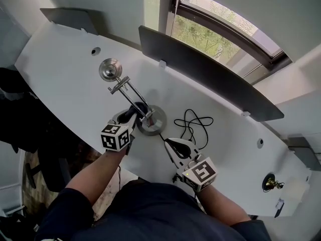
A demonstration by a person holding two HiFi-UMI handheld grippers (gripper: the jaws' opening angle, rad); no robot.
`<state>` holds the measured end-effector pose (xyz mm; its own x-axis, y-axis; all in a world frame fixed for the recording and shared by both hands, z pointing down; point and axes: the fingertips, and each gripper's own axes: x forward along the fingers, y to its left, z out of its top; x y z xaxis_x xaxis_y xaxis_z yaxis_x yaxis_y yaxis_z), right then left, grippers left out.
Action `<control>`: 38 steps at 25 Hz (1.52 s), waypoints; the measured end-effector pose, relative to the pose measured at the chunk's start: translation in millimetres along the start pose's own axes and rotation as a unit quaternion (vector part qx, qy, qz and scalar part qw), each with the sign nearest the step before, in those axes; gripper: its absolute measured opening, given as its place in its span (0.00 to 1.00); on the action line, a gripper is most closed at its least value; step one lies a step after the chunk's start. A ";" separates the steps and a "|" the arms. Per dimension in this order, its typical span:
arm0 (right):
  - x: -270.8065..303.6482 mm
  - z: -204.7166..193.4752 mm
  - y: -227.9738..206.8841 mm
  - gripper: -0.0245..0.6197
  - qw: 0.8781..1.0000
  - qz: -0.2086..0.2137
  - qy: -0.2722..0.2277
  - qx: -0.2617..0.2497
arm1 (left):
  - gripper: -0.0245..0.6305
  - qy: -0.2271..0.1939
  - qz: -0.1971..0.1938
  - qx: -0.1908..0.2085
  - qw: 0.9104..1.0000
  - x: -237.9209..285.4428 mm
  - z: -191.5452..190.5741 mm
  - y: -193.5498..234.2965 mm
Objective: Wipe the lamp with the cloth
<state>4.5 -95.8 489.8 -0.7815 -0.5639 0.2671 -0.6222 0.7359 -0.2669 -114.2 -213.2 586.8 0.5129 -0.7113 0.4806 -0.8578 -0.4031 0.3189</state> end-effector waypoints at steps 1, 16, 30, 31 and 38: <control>-0.4 3.3 2.2 0.05 1.000 0.001 -0.003 -0.003 | 0.13 -0.002 0.000 0.001 1.000 -6.0 1.2 -1.2; -19.2 24.6 52.6 0.05 0.999 -0.011 -0.032 0.004 | 0.13 -0.030 -0.050 0.025 0.998 -116.0 17.4 -45.2; -16.9 51.3 92.2 0.05 0.996 -0.037 -0.072 -0.023 | 0.13 -0.063 -0.142 0.030 0.987 -196.9 34.2 -107.4; -17.9 51.5 94.5 0.05 0.996 -0.039 -0.073 -0.025 | 0.13 -0.065 -0.150 0.036 0.986 -200.0 35.2 -113.1; -26.2 51.2 97.9 0.05 0.993 -0.073 -0.086 -0.036 | 0.13 -0.081 -0.184 0.060 0.978 -213.2 30.2 -137.5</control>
<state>-38.3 -28.1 409.3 -0.6828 -0.7182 0.1341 -0.7299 0.6625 -0.1681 -106.6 -23.5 415.8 0.7836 -0.5836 0.2129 -0.6192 -0.7067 0.3423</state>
